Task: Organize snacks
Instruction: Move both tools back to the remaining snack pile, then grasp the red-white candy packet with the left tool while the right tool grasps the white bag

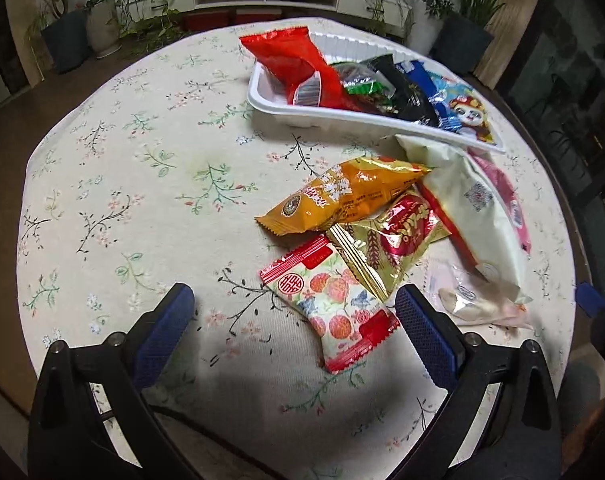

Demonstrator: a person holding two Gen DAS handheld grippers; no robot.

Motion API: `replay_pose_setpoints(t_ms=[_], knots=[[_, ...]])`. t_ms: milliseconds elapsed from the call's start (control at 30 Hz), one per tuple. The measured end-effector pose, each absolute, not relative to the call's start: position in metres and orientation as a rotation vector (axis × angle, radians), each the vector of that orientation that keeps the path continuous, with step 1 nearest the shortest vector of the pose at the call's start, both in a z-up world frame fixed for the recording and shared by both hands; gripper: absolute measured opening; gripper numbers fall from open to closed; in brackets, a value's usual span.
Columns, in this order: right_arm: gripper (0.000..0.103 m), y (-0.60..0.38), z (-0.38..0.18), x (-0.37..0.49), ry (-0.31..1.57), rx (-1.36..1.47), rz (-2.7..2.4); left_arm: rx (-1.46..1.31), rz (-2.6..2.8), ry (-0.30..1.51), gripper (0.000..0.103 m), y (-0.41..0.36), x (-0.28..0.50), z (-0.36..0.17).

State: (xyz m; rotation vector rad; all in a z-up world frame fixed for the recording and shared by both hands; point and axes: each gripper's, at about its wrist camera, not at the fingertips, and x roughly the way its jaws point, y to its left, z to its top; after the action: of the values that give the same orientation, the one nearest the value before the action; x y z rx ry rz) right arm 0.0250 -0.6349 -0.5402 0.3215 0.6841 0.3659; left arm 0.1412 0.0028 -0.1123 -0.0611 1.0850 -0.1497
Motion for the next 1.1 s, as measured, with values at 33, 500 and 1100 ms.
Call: replay_pose_setpoints(t_ms=[33, 500, 1100], knots=[[0.086, -0.634, -0.54, 0.025, 0.685, 0.317, 0.369, -0.057, -0.15, 1.088, 0.101, 0.002, 0.144, -0.113], [0.084, -0.627, -0.546, 0.022, 0.699, 0.292, 0.38, -0.03, -0.198, 1.081, 0.074, 0.014, 0.148, -0.117], [0.084, -0.616, -0.543, 0.019, 0.709, 0.225, 0.388, 0.08, -0.228, 1.079, 0.06, 0.013, 0.142, -0.119]])
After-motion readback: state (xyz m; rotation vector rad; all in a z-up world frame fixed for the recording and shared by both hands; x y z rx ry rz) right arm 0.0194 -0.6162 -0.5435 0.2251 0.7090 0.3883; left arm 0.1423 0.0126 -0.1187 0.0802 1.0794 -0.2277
